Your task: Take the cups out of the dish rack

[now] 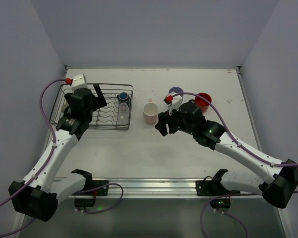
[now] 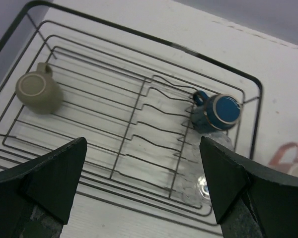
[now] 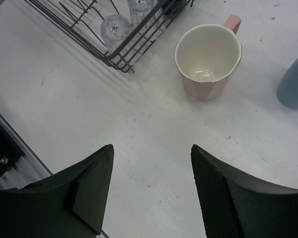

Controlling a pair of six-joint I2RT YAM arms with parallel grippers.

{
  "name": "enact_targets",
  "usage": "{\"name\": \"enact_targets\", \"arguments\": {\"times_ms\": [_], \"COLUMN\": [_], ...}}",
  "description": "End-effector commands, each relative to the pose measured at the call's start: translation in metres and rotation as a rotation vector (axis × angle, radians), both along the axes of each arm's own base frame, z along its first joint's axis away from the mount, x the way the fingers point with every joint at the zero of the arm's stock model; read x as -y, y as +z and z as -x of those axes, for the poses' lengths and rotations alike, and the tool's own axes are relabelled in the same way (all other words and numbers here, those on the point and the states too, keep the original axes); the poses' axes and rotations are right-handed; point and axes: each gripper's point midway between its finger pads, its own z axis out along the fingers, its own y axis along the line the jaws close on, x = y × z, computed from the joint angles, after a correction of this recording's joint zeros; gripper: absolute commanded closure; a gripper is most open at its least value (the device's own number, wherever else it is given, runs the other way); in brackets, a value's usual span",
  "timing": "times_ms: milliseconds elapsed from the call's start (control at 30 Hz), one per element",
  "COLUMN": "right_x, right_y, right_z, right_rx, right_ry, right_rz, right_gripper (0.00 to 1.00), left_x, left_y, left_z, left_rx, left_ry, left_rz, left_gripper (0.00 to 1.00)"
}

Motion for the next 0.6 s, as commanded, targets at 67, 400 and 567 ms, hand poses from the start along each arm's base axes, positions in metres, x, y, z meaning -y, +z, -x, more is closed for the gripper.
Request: {"name": "enact_targets", "arguments": {"times_ms": [67, 400, 567], "right_x": [-0.002, -0.004, -0.007], "right_y": [0.025, 0.028, 0.027], "right_z": [0.01, 0.018, 0.019], "right_rx": [0.089, 0.086, 0.078], "right_ry": [0.027, 0.062, 0.07], "right_rz": [-0.156, -0.192, -0.196], "right_gripper": [0.34, 0.34, 0.34], "left_x": [-0.059, -0.149, -0.169], "left_y": [-0.014, -0.071, -0.093], "left_z": [-0.038, -0.054, -0.064], "left_rx": [-0.017, -0.061, -0.081], "left_ry": [0.223, 0.564, 0.615], "left_rz": [0.103, 0.103, 0.101], "left_gripper": [0.0, 0.02, 0.03]}}
